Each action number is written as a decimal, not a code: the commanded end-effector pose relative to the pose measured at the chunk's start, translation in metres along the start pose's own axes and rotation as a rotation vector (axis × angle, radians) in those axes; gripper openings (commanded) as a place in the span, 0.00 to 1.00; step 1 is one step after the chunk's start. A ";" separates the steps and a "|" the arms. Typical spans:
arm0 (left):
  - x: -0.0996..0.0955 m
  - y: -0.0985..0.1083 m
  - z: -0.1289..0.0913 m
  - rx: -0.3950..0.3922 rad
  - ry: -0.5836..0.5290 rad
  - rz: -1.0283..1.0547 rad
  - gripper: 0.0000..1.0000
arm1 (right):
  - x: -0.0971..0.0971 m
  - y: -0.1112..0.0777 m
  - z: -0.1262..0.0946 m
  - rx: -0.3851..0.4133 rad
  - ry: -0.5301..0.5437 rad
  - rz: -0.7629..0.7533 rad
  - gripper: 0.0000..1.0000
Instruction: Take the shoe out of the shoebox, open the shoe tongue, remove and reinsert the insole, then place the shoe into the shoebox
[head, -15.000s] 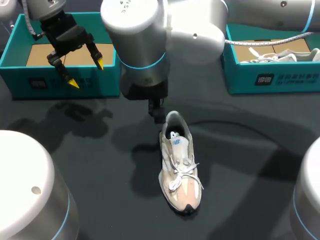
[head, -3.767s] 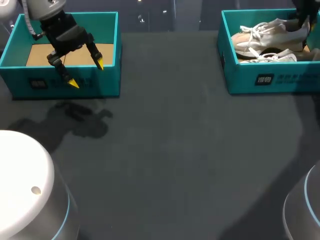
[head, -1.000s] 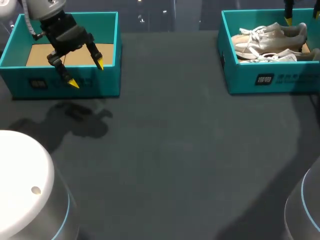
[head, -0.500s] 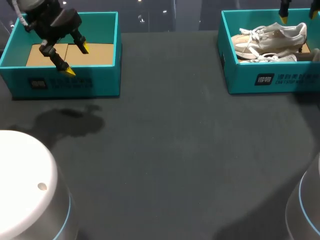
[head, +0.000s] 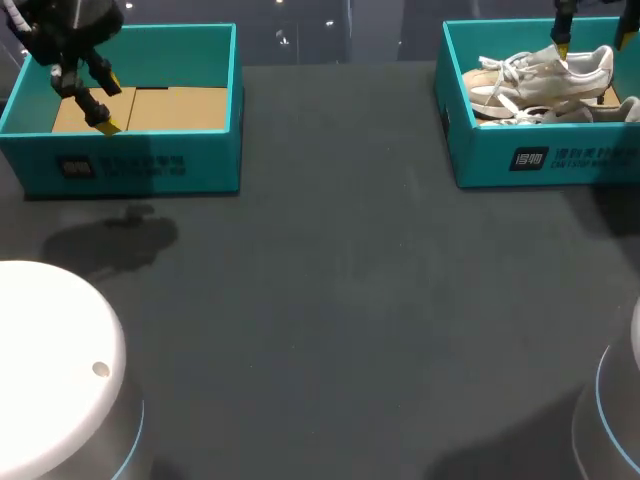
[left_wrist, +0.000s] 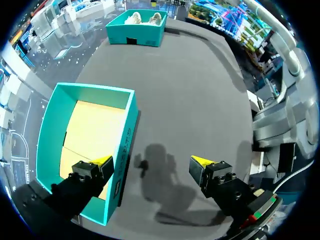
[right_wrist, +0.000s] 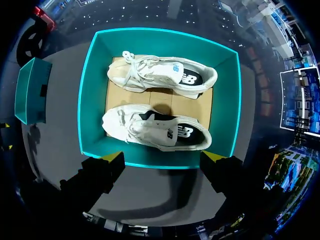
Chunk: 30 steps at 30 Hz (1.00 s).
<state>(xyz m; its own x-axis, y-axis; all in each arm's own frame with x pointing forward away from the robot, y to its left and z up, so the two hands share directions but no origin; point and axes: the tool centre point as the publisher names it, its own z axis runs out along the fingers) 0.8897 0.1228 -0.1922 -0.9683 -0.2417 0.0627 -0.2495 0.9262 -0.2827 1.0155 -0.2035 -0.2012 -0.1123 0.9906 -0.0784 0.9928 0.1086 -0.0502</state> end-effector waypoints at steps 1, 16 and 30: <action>-0.003 0.015 -0.004 -0.057 -0.150 -0.649 1.00 | 0.002 -0.012 0.000 -0.016 -0.009 0.015 1.00; -0.023 0.049 -0.015 0.005 -0.263 -0.816 1.00 | 0.002 -0.012 0.000 -0.016 -0.009 0.015 1.00; -0.045 0.054 -0.018 -0.054 -0.258 -1.017 1.00 | 0.013 -0.032 -0.004 0.005 -0.004 0.065 1.00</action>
<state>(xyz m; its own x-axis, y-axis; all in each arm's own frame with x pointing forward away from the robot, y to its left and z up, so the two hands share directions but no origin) 0.9085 0.1909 -0.1935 -0.2987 -0.9536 0.0382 -0.9370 0.2854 -0.2015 0.9885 -0.1948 -0.1968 -0.0512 0.9952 -0.0837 0.9973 0.0465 -0.0575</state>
